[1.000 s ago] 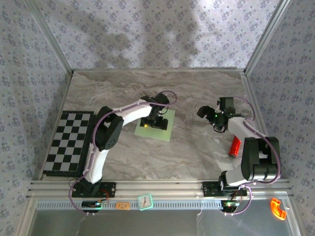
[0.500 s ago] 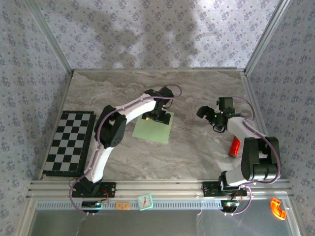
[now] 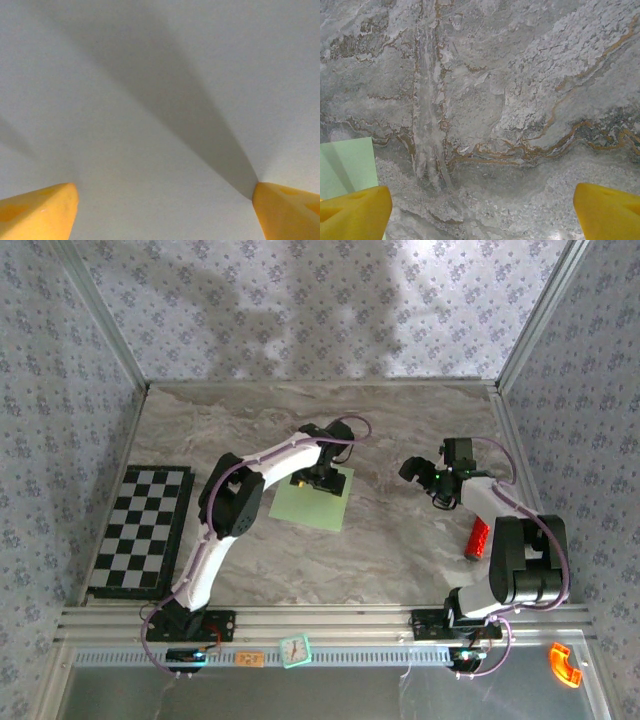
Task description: Fold a paper plane with a square sheet of paper (pick it up from the middle)
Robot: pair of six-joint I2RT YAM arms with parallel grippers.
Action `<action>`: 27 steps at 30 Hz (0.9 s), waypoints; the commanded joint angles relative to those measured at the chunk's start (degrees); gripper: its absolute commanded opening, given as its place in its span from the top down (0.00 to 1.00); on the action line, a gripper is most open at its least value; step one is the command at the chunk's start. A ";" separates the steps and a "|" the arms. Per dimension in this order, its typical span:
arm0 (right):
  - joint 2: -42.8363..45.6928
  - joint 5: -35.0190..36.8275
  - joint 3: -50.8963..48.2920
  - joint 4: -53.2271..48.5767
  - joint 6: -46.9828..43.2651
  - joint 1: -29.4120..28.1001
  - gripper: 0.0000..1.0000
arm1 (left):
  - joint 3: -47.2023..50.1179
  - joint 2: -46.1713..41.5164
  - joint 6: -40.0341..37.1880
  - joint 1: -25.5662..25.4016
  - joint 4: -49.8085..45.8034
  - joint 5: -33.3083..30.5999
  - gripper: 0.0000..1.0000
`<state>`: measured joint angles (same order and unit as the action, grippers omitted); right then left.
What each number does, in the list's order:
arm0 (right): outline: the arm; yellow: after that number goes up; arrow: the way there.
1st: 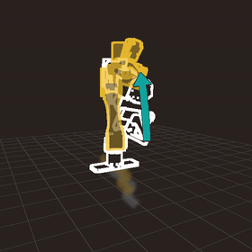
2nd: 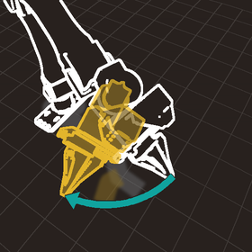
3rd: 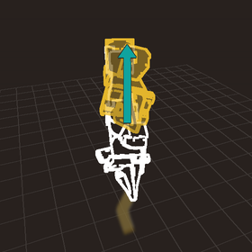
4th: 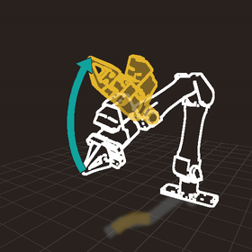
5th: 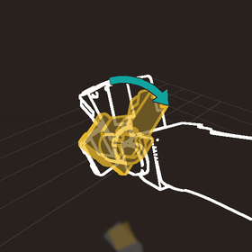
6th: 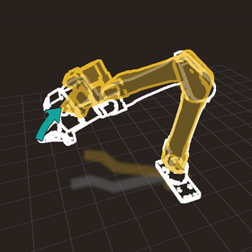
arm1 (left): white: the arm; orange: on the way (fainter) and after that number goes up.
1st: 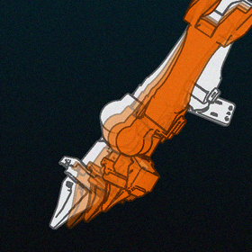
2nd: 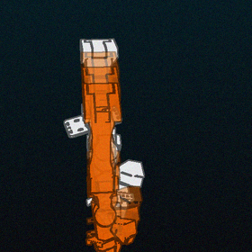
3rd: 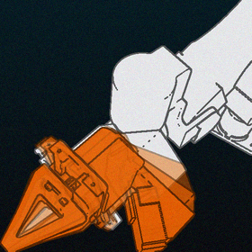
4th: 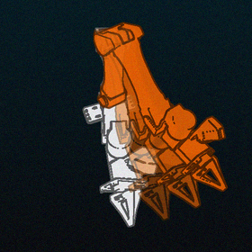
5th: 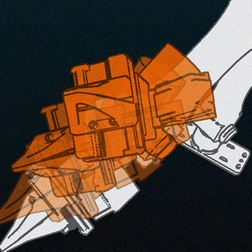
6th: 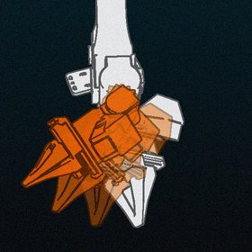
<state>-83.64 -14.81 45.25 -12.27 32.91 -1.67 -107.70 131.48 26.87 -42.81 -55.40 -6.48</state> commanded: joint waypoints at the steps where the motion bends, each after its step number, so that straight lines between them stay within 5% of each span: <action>1: -0.60 0.75 0.91 -1.42 -1.18 -0.38 0.05 | 3.35 3.33 0.79 0.19 -1.52 -0.66 0.10; 21: -0.99 1.92 1.40 -2.27 -1.09 -0.64 0.05 | 10.68 0.47 0.37 2.79 4.16 3.59 0.23; 27: -0.93 1.62 2.08 -2.70 -0.82 -0.71 0.05 | 9.75 -2.55 0.19 3.22 4.87 4.65 0.35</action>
<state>-83.92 -13.74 45.32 -12.80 32.93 -2.02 -100.14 127.37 27.51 -40.32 -48.45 -3.01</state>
